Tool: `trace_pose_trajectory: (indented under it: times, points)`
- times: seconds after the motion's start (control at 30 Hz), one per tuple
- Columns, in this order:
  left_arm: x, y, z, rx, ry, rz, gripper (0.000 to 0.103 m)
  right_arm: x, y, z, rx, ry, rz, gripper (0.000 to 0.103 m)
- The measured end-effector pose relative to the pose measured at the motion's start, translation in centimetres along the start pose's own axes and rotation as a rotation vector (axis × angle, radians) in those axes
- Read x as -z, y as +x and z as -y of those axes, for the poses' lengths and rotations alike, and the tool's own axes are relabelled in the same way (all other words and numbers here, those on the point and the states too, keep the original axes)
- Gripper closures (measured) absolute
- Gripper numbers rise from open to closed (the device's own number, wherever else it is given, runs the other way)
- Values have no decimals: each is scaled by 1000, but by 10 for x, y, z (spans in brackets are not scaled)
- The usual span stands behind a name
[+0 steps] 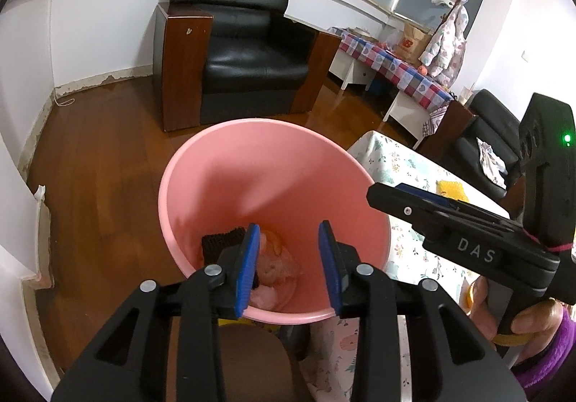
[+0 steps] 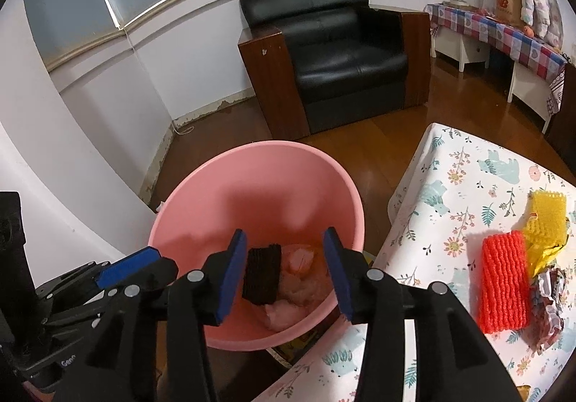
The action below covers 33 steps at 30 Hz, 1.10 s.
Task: Collect trash
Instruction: 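Move both open tools back from the bucket toward the table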
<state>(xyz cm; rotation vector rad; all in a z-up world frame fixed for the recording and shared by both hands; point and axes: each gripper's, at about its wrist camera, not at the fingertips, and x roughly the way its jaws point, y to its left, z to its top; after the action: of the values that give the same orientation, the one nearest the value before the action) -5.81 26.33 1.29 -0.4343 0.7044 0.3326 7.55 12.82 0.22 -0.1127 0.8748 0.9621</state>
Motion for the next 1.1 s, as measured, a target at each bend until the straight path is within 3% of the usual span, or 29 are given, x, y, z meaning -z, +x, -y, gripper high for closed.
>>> trace_pose_trajectory:
  times: [0.47, 0.77, 1.1]
  points:
    - [2, -13, 19, 72, -3, -3, 69, 18, -54, 25, 33, 44, 64, 59]
    - [5, -14, 63, 90, 110, 14, 69, 41, -106, 65, 100, 91, 113, 59]
    - [17, 4, 118, 144, 229, -37, 69, 74, -155, 131, 181, 216, 169, 59]
